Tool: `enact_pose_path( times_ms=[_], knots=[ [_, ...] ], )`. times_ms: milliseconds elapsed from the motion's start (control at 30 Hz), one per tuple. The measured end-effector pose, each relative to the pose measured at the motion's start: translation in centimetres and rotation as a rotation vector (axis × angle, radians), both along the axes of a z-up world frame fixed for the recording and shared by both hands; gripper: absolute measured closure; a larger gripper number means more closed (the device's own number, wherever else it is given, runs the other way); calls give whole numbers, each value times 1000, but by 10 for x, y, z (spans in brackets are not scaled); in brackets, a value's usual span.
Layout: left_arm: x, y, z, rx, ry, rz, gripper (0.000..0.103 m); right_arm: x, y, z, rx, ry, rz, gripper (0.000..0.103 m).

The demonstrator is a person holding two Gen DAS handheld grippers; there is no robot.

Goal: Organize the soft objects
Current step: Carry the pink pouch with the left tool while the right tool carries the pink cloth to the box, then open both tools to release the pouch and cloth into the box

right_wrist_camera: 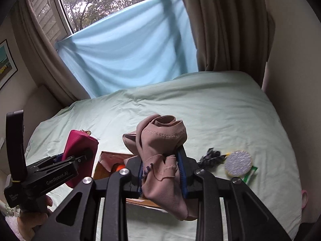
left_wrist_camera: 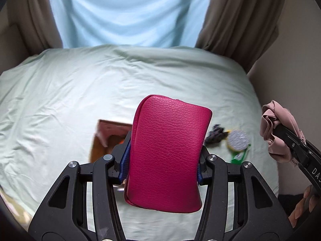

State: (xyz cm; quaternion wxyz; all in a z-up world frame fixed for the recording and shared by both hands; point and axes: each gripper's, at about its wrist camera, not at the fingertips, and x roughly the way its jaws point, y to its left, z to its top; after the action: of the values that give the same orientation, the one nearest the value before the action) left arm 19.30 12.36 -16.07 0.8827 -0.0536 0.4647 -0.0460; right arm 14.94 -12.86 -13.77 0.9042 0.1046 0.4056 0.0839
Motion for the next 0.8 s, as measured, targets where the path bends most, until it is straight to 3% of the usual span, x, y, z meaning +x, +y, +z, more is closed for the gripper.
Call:
enact_pose_path(
  times_ms=[367, 500, 800],
  knots=[
    [31, 74, -72, 55, 124, -34, 57, 19, 92, -53, 9, 164, -15, 77],
    [46, 82, -101, 59, 172, -31, 57, 30, 107, -72, -4, 204, -40, 77],
    [87, 82, -177, 63, 318, -7, 57, 73, 103, -140, -28, 384, -94, 77]
  ],
)
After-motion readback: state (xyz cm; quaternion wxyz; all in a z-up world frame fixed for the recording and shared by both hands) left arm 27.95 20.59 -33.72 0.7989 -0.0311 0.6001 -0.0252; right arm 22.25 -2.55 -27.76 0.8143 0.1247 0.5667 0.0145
